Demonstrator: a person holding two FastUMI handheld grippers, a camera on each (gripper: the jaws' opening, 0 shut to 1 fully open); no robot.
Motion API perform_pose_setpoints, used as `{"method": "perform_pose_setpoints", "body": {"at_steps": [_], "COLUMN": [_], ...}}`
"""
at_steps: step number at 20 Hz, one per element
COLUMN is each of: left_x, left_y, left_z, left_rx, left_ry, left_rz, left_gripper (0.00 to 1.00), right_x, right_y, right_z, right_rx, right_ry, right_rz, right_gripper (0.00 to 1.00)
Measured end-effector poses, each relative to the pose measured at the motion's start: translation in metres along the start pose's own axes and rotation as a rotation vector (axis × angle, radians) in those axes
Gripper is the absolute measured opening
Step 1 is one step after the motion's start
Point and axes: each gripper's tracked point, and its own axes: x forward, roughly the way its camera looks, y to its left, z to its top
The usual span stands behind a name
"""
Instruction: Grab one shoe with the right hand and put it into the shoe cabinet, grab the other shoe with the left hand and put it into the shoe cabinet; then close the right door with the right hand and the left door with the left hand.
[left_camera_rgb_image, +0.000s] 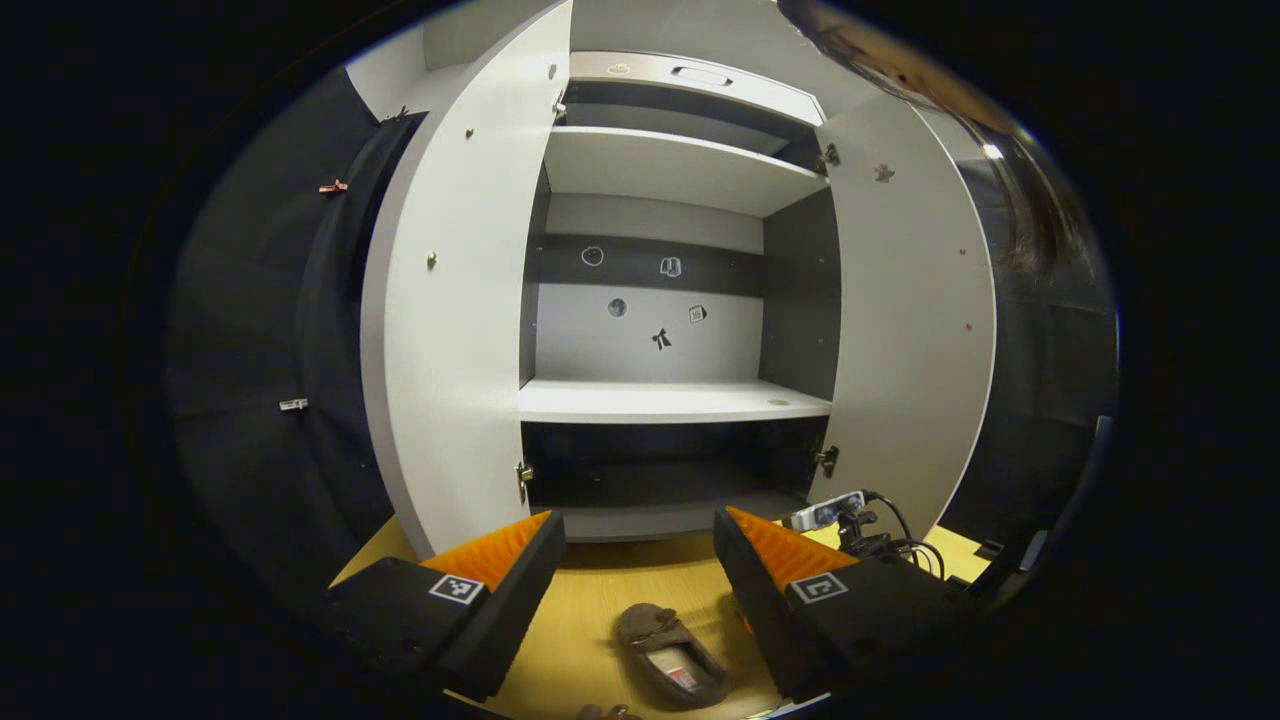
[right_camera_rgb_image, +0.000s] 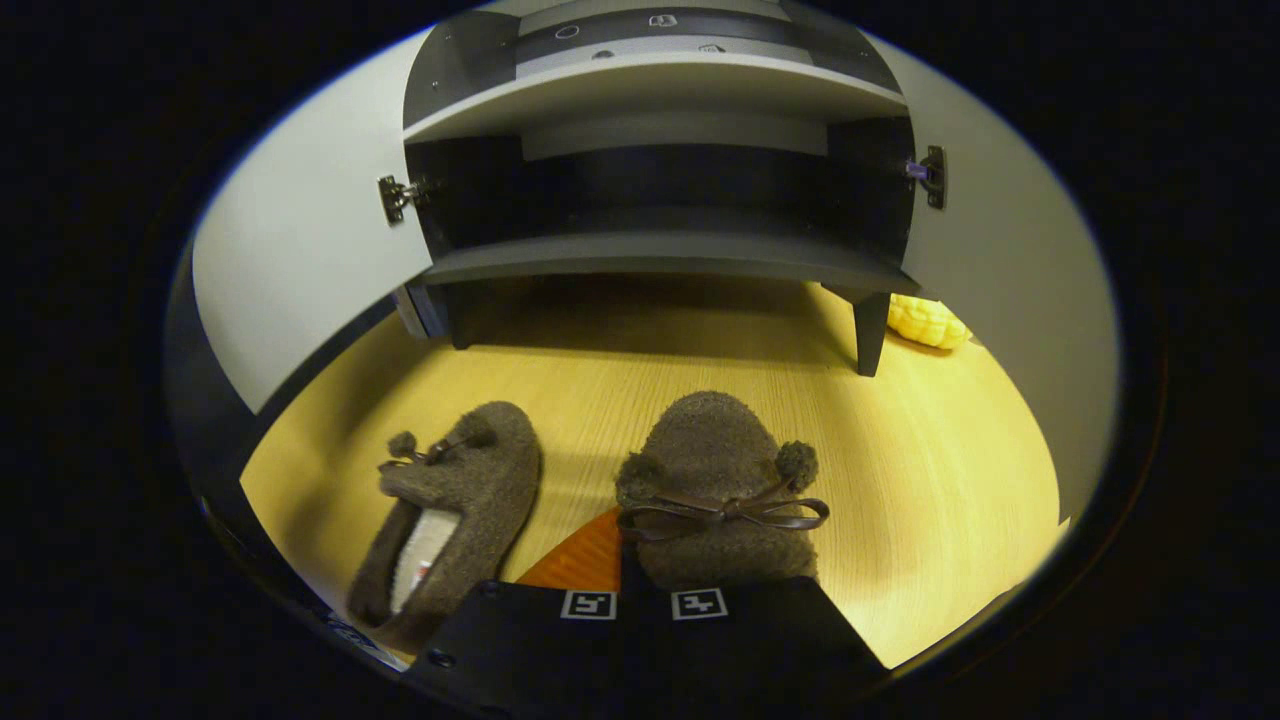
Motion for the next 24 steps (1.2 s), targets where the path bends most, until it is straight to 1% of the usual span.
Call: {"method": "perform_pose_setpoints", "body": {"at_steps": [2, 3, 6, 8, 10, 12, 17, 19, 20, 21, 23, 24], "left_x": [-0.008, -0.014, -0.027, -0.036, -0.047, -0.053, -0.061, -0.058, -0.054, -0.052, -0.045, -0.043], "left_y": [-0.006, -0.009, -0.017, -0.026, -0.035, -0.043, -0.06, -0.063, -0.062, -0.061, -0.056, -0.052], "left_z": [0.009, 0.014, 0.027, 0.038, 0.05, 0.053, 0.061, 0.066, 0.067, 0.068, 0.07, 0.069], "left_rx": [-0.01, -0.012, -0.036, -0.063, -0.069, -0.073, -0.104, -0.115, -0.123, -0.132, -0.145, -0.145], "left_ry": [-0.01, -0.014, -0.024, -0.035, -0.061, -0.06, -0.059, -0.061, -0.059, -0.058, -0.057, -0.053], "left_rz": [-0.014, -0.019, -0.028, -0.043, -0.058, -0.067, -0.071, -0.065, -0.059, -0.051, -0.026, -0.011], "left_gripper": [0.95, 0.95, 0.95, 0.95, 0.95, 0.95, 0.95, 0.95, 0.95, 0.95, 0.95, 0.95], "right_x": [-0.031, -0.047, -0.08, -0.092, -0.102, -0.109, -0.109, -0.093, -0.083, -0.072, -0.051, -0.037], "right_y": [0.005, 0.008, 0.016, 0.019, 0.02, 0.021, 0.013, 0.005, 0.0, -0.003, -0.012, -0.016], "right_z": [0.015, 0.028, 0.079, 0.127, 0.183, 0.238, 0.35, 0.391, 0.409, 0.426, 0.451, 0.459], "right_rx": [-0.018, -0.028, -0.037, -0.034, -0.043, -0.06, -0.066, -0.076, -0.076, -0.071, -0.058, -0.053], "right_ry": [-0.014, -0.038, -0.117, -0.186, -0.281, -0.373, -0.514, -0.545, -0.555, -0.562, -0.568, -0.553], "right_rz": [0.015, 0.019, 0.023, 0.02, 0.014, 0.013, -0.019, -0.042, -0.052, -0.058, -0.073, -0.078], "right_gripper": [0.05, 0.05, 0.05, 0.05, 0.05, 0.05, 0.05, 0.05, 0.08, 0.05, 0.05, 0.05]}}
